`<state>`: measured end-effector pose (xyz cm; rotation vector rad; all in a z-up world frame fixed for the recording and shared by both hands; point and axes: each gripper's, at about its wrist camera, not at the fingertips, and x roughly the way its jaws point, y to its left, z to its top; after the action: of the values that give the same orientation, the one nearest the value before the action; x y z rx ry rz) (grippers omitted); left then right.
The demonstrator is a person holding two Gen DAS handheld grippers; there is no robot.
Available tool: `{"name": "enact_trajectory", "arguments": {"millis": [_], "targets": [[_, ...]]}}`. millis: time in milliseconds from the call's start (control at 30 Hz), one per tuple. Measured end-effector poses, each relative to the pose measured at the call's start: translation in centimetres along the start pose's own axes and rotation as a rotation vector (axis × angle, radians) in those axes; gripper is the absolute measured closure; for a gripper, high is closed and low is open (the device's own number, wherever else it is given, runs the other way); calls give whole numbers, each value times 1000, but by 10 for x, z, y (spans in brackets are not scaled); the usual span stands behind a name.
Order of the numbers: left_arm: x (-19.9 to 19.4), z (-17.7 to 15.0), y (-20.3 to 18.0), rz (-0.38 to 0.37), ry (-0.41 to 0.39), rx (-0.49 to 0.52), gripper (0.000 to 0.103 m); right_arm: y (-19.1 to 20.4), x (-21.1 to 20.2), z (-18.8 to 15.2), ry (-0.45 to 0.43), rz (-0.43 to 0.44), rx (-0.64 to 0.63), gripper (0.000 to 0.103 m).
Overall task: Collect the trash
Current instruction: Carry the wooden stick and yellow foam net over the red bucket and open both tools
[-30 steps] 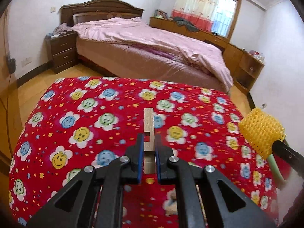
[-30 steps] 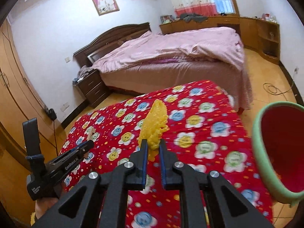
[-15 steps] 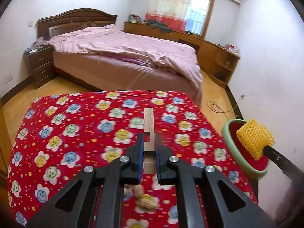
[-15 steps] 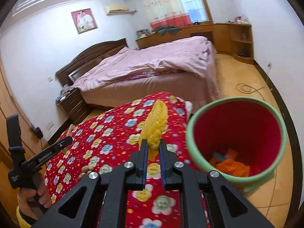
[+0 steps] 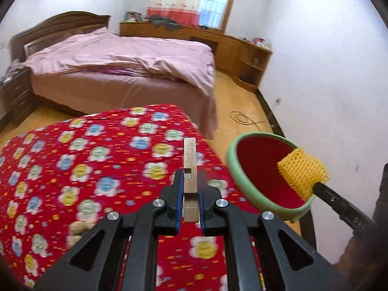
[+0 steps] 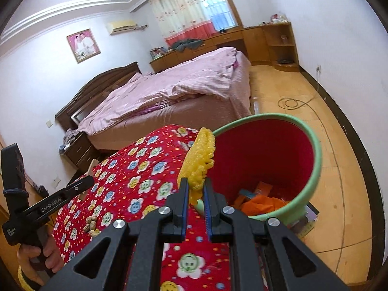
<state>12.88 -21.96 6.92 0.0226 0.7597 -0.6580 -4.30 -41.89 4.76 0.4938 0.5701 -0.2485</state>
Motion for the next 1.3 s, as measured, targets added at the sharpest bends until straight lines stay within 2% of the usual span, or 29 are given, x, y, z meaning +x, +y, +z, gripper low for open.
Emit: {"name": "enact_trajectory", "arguments": {"millis": [500, 833, 933, 1000, 1200, 1300], "targets": [[70, 4, -88, -108, 107, 136, 93, -73, 3, 3, -5, -55, 121, 90], [106, 0, -108, -136, 159, 168, 93, -92, 17, 4, 10, -71, 134, 86], [109, 1, -107, -135, 172, 150, 84, -93, 19, 4, 11, -78, 138, 85], [110, 0, -103, -125, 170, 137, 79, -94, 21, 4, 15, -81, 143, 81], [100, -2, -91, -101, 171, 102, 78, -93, 23, 2, 23, -71, 152, 59], [92, -5, -86, -89, 170, 97, 77, -88, 19, 1, 18, -64, 147, 55]]}}
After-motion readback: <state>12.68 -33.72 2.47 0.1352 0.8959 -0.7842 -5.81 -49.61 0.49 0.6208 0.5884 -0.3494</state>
